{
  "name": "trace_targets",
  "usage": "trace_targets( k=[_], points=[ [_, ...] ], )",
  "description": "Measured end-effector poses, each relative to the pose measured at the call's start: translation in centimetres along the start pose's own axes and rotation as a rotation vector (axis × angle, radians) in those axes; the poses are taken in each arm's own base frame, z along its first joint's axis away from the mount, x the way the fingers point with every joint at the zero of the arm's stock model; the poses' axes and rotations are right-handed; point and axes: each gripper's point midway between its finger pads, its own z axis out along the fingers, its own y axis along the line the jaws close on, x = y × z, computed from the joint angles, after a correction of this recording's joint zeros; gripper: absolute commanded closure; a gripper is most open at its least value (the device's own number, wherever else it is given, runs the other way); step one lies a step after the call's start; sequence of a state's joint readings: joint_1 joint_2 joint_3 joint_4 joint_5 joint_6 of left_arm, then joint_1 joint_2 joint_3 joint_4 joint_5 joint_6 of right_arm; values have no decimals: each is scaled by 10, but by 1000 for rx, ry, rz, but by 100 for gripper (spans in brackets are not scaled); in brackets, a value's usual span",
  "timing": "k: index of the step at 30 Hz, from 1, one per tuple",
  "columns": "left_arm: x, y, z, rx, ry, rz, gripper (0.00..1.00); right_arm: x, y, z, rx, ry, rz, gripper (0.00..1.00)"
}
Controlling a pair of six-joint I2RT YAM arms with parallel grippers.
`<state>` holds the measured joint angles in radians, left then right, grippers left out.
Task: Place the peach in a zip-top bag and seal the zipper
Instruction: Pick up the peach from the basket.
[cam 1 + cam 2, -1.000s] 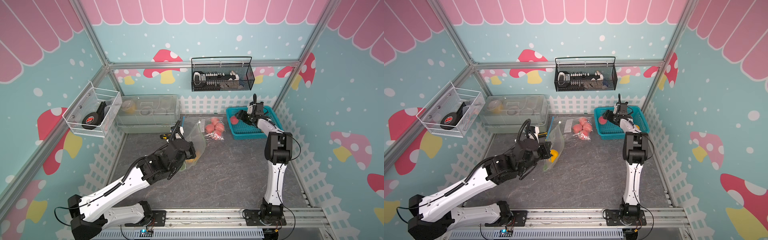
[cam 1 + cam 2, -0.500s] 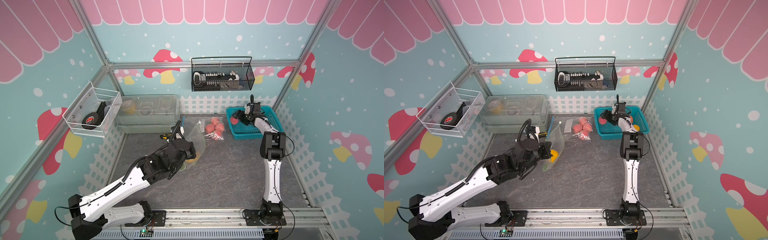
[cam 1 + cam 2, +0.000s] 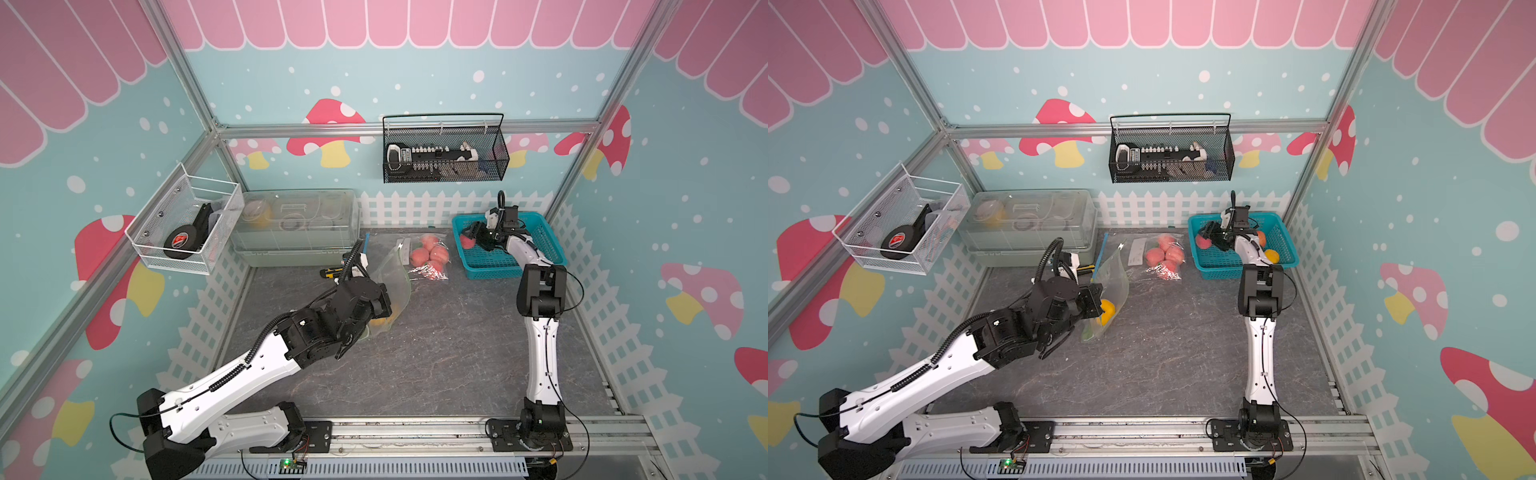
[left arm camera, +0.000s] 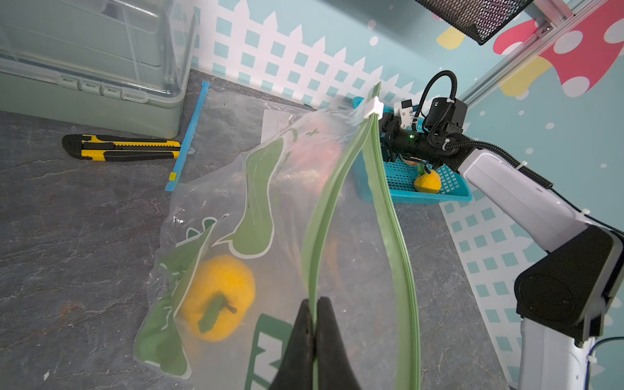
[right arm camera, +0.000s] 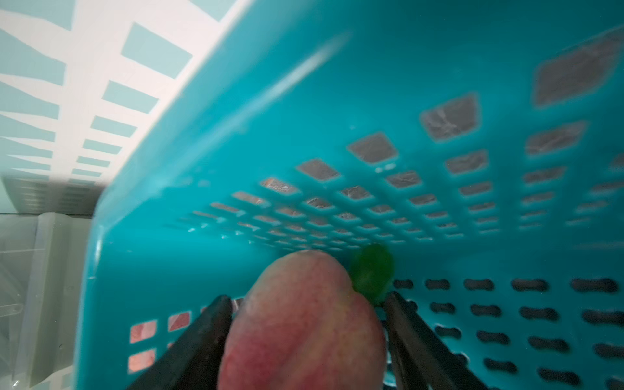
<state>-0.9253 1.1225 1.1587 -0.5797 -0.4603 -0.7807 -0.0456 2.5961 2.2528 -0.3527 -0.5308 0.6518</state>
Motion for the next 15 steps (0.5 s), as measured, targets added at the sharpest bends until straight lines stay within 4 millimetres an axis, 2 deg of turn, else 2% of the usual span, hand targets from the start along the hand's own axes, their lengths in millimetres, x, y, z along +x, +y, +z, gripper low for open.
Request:
trace_targets(
  k=[8, 11, 15],
  points=[
    [1, 2, 1, -6, 2, 1, 100, 5, 0, -6, -3, 1, 8, 41],
    [3, 3, 1, -8, 5, 3, 100, 7, 4, -20, -1, -5, 12, 41],
    [4, 4, 1, -10, 7, 4, 100, 2, 17, -52, -10, -49, 4, 41]
  ],
)
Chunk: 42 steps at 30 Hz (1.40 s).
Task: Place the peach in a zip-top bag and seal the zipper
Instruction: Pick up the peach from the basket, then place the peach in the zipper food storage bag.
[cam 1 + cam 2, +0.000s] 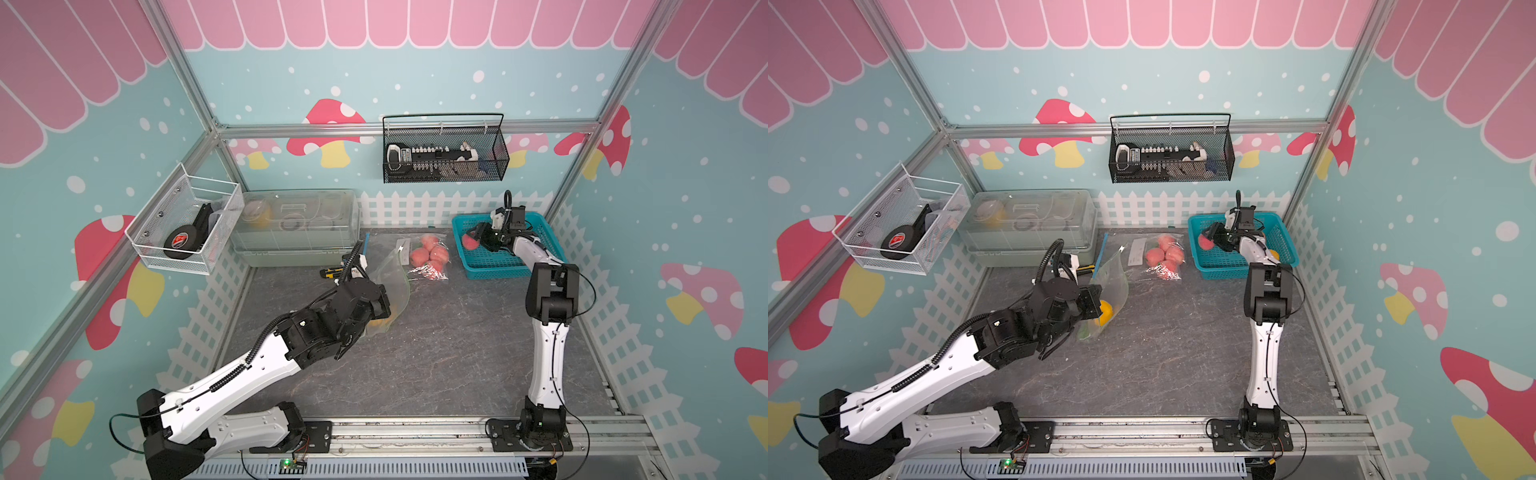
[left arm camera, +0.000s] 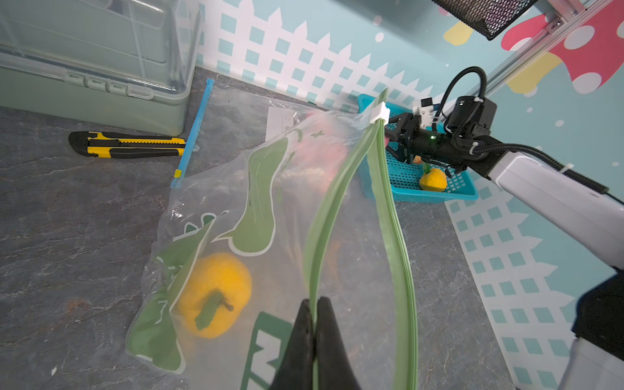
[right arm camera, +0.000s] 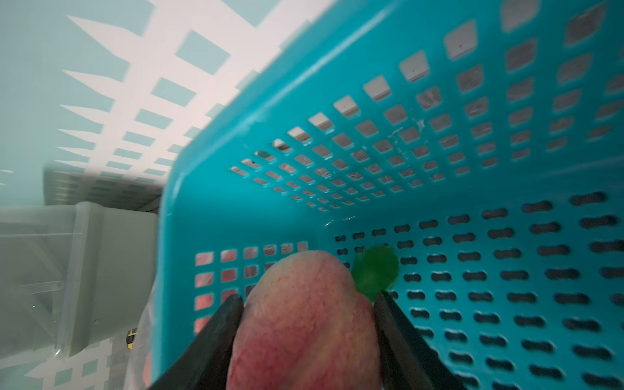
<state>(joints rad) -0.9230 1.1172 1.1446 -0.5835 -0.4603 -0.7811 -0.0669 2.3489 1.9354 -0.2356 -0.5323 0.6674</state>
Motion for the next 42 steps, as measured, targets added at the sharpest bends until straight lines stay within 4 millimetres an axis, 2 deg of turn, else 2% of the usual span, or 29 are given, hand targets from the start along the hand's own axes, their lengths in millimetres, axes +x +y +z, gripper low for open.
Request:
trace_targets(
  k=[5, 9, 15, 20, 25, 27, 33, 36, 42],
  points=[
    [-1, 0, -2, 4, -4, -3, 100, -9, 21, -55, -37, -94, -10, 41],
    [-2, 0, -3, 6, -7, -4, 100, -3, 35, -98, -56, -150, -20, 40],
    [-2, 0, -3, 6, -6, -4, 100, 29, 66, -155, -122, -191, -36, 40],
    [0, -1, 0, 2, -1, -1, 100, 61, 92, -195, -185, -205, -44, 39],
    [5, -2, 7, -4, 17, 7, 100, 84, 140, -234, -267, -220, -116, 38],
    [7, -4, 11, -5, 25, 10, 100, 97, 169, -250, -318, -222, -163, 38],
    [9, -9, 18, -1, 37, 8, 100, 152, 244, -276, -474, -161, -278, 38],
    [9, -11, 19, 2, 38, 2, 100, 178, 264, -277, -515, -109, -308, 38],
    [7, -21, 21, 27, 48, -17, 100, 223, 291, -269, -562, 6, -365, 38]
  ],
)
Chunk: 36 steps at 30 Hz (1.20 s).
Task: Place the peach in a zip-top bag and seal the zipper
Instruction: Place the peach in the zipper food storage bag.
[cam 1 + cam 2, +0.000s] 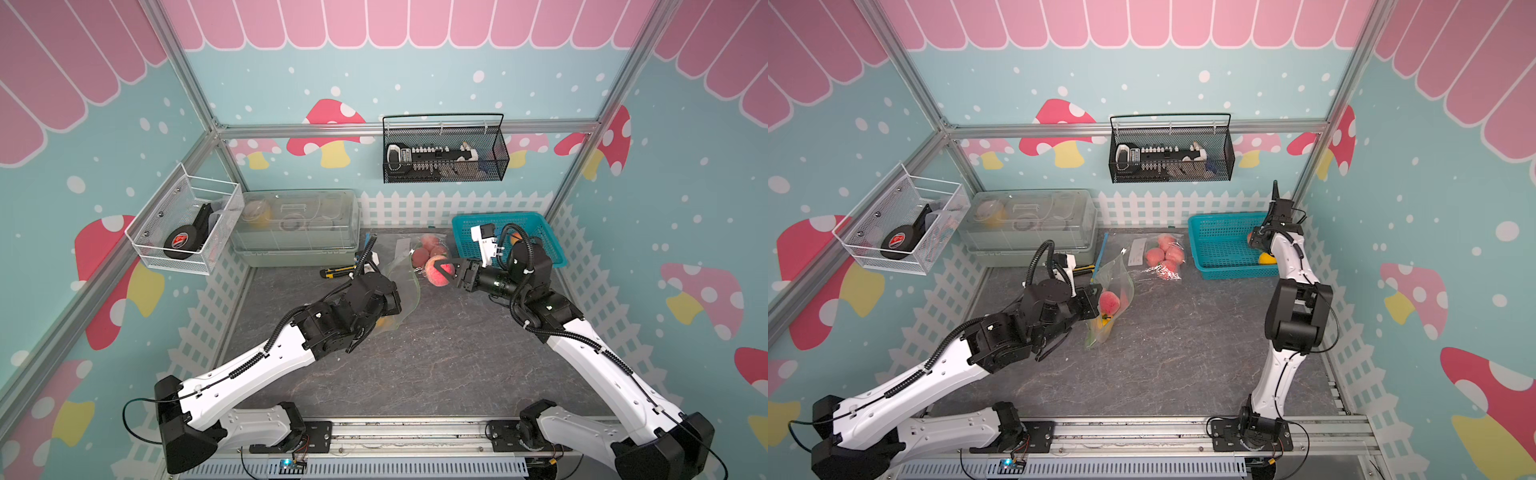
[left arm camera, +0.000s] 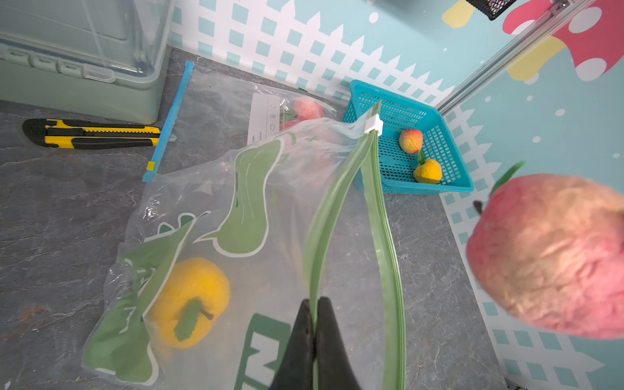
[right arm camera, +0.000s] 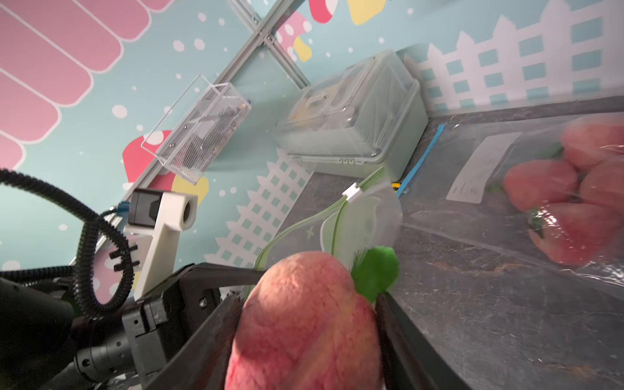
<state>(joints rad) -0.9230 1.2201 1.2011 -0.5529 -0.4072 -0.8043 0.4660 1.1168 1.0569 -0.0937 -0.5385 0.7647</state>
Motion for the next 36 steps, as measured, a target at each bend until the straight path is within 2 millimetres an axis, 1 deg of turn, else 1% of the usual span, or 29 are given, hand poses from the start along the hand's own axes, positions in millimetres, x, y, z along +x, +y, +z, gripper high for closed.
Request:
trace_targets(
  k=[3, 6, 9, 12, 16, 20, 25, 32, 36],
  points=[
    [-1, -4, -1, 17, 3, -4, 100, 10, 13, 12, -22, 43, -28, 38],
    [-3, -7, -2, 30, 3, -8, 100, 20, 20, 22, -31, 79, -51, 38],
    [-2, -9, -2, 40, 9, -9, 100, 31, 19, 32, -20, 114, -64, 38],
    [-3, -12, -4, 59, 9, -14, 100, 40, 14, 42, 12, 149, -76, 37],
    [-9, -15, -11, 87, -10, -30, 100, 44, 11, 49, 61, 169, -109, 35],
    [-15, -18, -19, 125, -32, -46, 100, 51, 9, 52, 95, 191, -144, 29],
    [-14, -18, -19, 135, -35, -49, 100, 54, 3, 53, 127, 199, -164, 20],
    [-9, -16, -17, 129, -24, -44, 100, 52, 2, 52, 144, 190, -186, 19],
    [-8, -15, -16, 126, -22, -43, 100, 43, 4, 45, 162, 152, -209, 19]
  ],
)
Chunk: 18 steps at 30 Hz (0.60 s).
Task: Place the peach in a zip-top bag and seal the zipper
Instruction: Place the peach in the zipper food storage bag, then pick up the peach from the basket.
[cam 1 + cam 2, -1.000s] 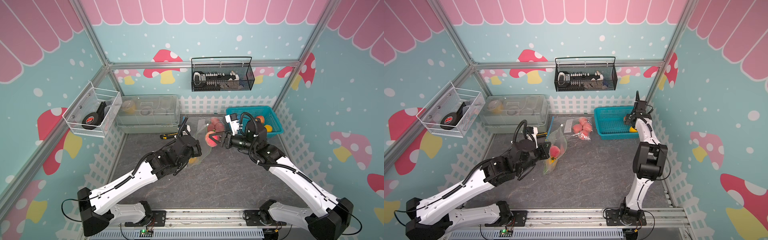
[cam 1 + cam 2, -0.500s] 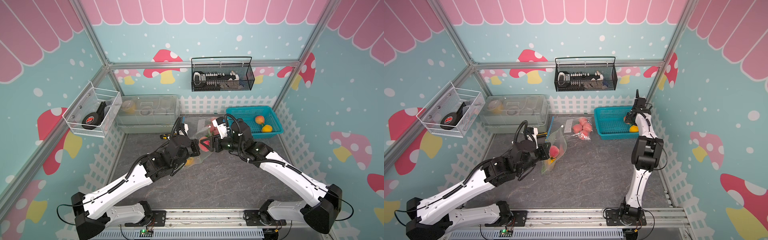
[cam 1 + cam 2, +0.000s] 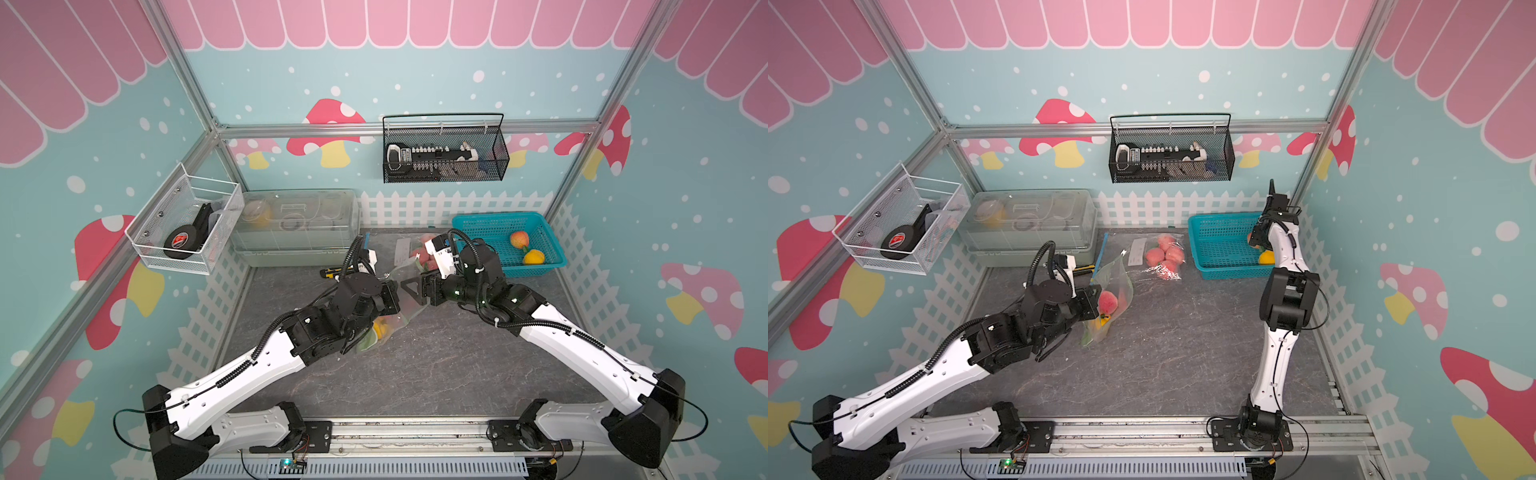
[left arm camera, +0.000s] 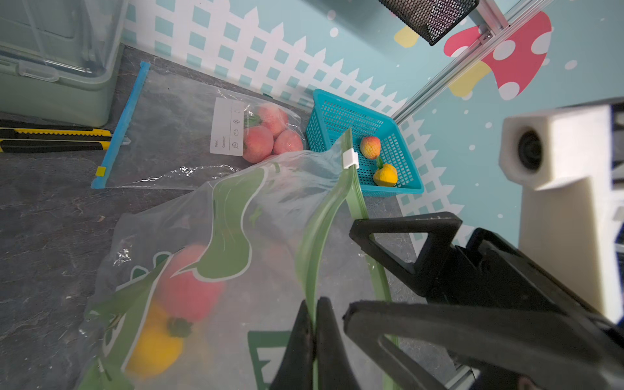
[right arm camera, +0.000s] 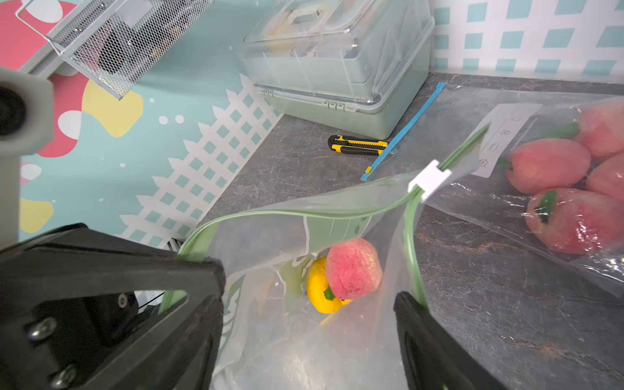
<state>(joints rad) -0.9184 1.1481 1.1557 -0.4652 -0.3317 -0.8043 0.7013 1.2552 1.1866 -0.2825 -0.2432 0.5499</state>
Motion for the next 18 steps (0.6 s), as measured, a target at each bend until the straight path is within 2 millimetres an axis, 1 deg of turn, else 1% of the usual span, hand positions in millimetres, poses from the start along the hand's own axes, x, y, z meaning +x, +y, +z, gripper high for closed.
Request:
trace_targets(
  k=[4, 7, 10, 13, 18],
  points=[
    [1, 1, 1, -4, 3, 2, 100, -13, -8, -19, 75, -77, -35, 19],
    [2, 3, 1, -9, 2, 2, 100, -26, -25, -41, 203, -163, -67, 18],
    [2, 5, -2, -15, -1, 3, 100, -37, -49, -61, 350, -233, -90, 18],
    [0, 7, -6, -17, -9, 2, 100, -42, -86, -77, 501, -266, -84, 18],
    [-4, 11, -12, -24, -30, -1, 100, -45, -162, -101, 727, -264, -23, 18]
  ],
)
